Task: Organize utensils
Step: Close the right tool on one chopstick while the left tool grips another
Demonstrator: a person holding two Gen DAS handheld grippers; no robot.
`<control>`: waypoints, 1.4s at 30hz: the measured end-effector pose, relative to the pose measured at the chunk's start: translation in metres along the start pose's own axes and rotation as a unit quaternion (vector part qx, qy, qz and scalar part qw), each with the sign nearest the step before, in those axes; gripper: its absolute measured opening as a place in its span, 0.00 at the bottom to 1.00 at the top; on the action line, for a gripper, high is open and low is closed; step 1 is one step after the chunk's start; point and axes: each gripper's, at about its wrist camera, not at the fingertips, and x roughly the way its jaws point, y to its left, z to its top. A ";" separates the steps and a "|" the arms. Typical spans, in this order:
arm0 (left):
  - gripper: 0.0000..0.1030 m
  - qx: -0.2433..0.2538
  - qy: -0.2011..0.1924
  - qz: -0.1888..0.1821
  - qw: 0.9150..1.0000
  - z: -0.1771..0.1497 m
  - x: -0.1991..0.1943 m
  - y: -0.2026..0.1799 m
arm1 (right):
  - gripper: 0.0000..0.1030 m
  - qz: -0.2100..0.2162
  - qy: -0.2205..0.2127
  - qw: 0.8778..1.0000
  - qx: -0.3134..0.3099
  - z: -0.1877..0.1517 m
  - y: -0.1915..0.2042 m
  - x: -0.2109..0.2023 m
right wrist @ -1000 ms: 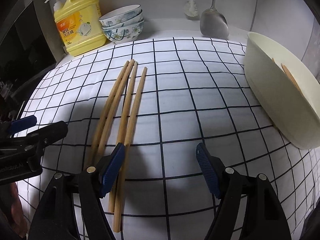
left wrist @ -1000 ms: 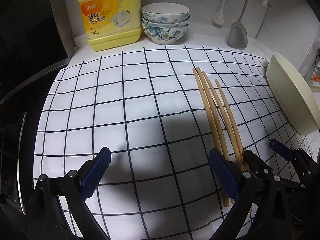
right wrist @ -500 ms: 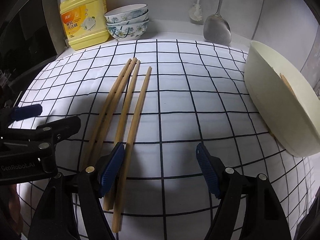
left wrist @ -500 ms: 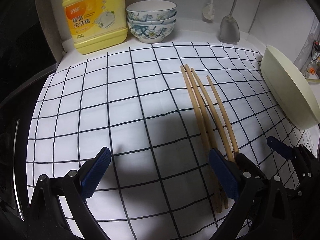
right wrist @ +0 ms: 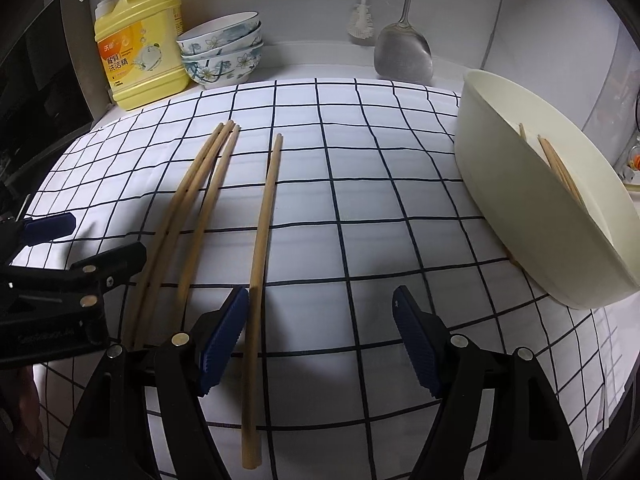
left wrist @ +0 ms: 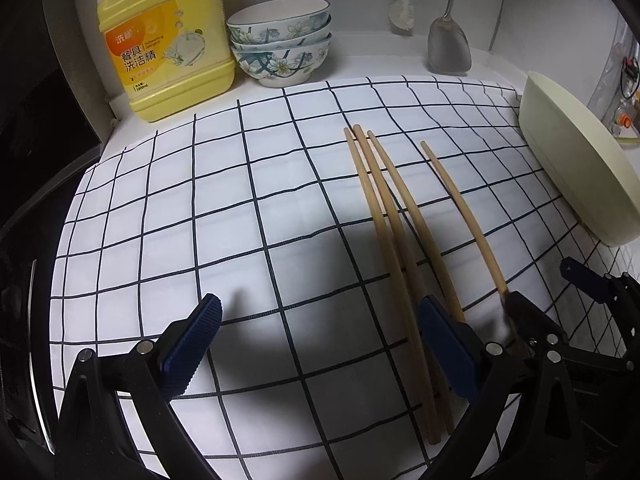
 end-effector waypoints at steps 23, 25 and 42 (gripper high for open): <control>0.95 -0.033 0.023 0.024 0.999 0.001 0.018 0.028 | 0.68 -0.002 -0.007 1.000 0.004 0.000 -0.002 -0.002; 0.95 -0.034 0.025 0.026 0.999 0.006 0.021 0.027 | 0.68 -0.005 -0.009 1.000 0.001 0.002 0.002 -0.001; 0.34 0.008 -0.014 -0.008 1.000 0.026 0.025 -0.002 | 0.30 0.034 -0.004 0.998 -0.061 0.009 0.030 0.010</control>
